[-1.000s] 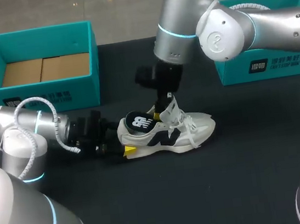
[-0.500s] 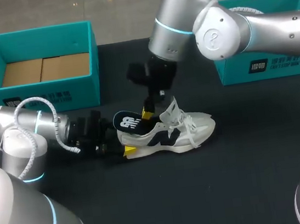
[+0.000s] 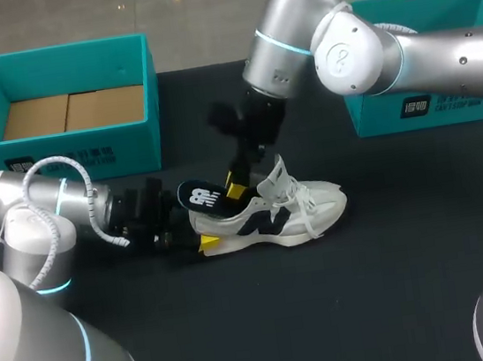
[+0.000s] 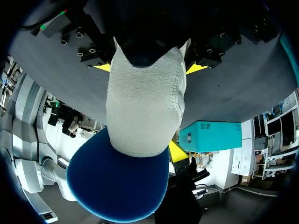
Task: Take the shoe out of the shoebox, open the shoe tongue, remove and reinsert the insole, then place the shoe into the shoebox
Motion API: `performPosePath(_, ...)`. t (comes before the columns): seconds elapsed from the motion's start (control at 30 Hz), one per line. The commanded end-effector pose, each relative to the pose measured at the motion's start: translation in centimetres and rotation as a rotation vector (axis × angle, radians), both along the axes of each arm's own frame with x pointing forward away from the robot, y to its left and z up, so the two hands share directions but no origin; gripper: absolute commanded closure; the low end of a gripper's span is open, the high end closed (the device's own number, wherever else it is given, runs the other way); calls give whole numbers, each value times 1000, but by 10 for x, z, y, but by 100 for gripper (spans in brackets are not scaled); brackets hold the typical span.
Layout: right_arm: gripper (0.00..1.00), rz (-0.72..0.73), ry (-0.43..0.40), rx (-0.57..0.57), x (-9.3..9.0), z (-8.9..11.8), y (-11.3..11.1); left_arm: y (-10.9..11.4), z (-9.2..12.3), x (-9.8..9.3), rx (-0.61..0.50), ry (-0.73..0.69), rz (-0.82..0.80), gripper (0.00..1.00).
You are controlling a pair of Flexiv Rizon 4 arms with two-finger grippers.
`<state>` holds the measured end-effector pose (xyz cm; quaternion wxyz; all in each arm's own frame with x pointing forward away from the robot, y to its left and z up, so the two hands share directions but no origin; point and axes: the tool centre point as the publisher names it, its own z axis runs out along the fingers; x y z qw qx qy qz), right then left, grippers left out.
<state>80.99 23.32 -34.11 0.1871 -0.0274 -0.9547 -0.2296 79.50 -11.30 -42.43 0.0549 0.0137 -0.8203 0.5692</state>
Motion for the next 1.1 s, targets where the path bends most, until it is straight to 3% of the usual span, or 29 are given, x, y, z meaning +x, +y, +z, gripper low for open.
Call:
performPosePath(0.03,66,2,21,-1,5,-6,-7,0,-5,1,1,1,0,100)
performPosePath(0.23,64,11,56,6,9,-11,-12,0,-5,1,1,1,0,100)
performPosePath(0.7,62,63,92,17,9,-17,0,0,-5,1,1,1,0,100)
performPosePath(0.87,73,76,99,23,6,-18,3,0,-5,1,1,1,0,100)
performPosePath(0.97,89,86,104,22,5,-18,3,0,-5,1,1,1,0,100)
performPosePath(1.0,100,91,106,22,4,-18,3,0,-5,1,1,1,0,100)
performPosePath(1.1,100,106,113,27,3,-17,2,0,-5,1,1,1,0,100)
